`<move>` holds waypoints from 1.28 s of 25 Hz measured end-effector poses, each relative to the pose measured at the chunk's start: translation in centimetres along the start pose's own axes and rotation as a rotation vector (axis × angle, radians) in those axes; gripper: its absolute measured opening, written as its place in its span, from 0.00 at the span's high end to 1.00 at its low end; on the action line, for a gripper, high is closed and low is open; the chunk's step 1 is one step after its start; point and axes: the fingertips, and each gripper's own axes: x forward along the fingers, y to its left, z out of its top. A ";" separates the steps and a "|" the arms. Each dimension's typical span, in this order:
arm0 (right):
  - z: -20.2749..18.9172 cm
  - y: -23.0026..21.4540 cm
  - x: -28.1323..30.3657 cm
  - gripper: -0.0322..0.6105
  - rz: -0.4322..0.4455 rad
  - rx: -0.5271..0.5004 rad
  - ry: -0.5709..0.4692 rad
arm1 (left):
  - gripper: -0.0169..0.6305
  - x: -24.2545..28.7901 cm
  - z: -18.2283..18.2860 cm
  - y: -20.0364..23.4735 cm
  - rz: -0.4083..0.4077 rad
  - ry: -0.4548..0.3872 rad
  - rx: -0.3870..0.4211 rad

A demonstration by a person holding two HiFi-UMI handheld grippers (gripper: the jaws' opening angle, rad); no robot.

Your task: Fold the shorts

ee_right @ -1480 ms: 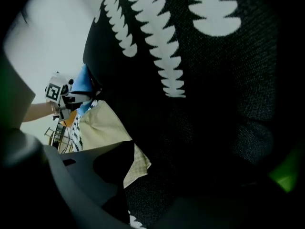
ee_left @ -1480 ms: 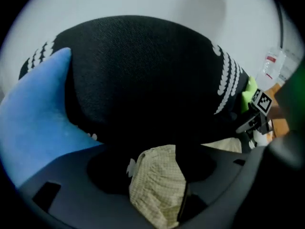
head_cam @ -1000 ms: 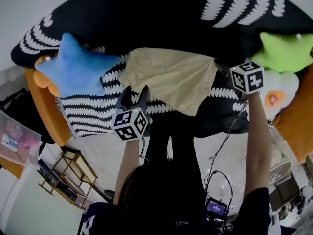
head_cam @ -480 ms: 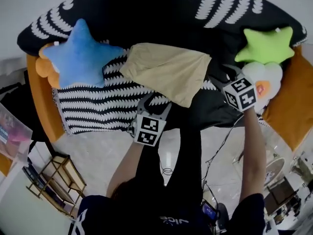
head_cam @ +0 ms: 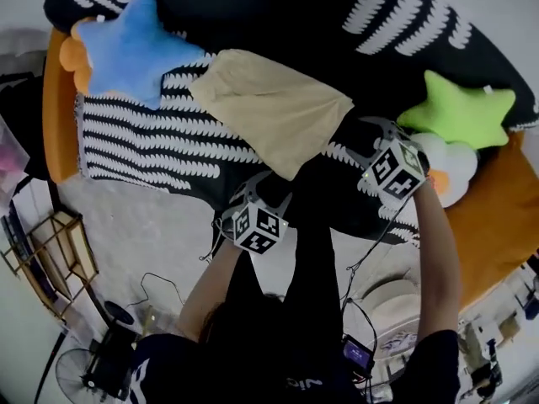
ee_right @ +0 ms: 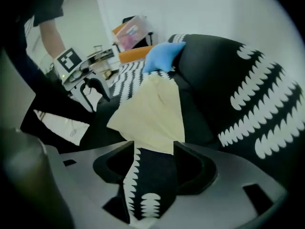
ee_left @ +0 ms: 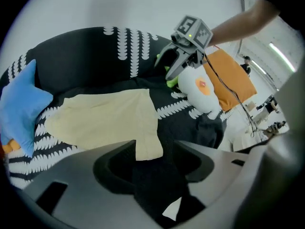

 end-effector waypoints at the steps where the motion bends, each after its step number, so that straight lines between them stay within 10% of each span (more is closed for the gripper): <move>1: -0.4 -0.3 0.1 0.54 0.009 -0.091 0.012 | 0.60 0.8 -0.1 -0.8 0.020 0.017 0.008; 9: -2.8 -2.4 3.0 0.58 0.093 -0.797 0.125 | 0.64 7.3 0.4 -3.7 0.118 0.119 0.015; 14: -5.0 -3.5 7.5 0.59 0.154 -1.045 0.167 | 0.64 11.2 -1.9 -0.2 0.217 0.198 -0.065; 26: -7.8 -6.0 9.1 0.68 0.381 -1.120 0.310 | 0.69 11.7 0.7 0.1 0.068 0.141 0.047; 32: -6.6 -4.6 10.8 0.75 0.389 -1.183 0.339 | 0.74 11.0 -2.0 4.1 0.146 0.236 0.119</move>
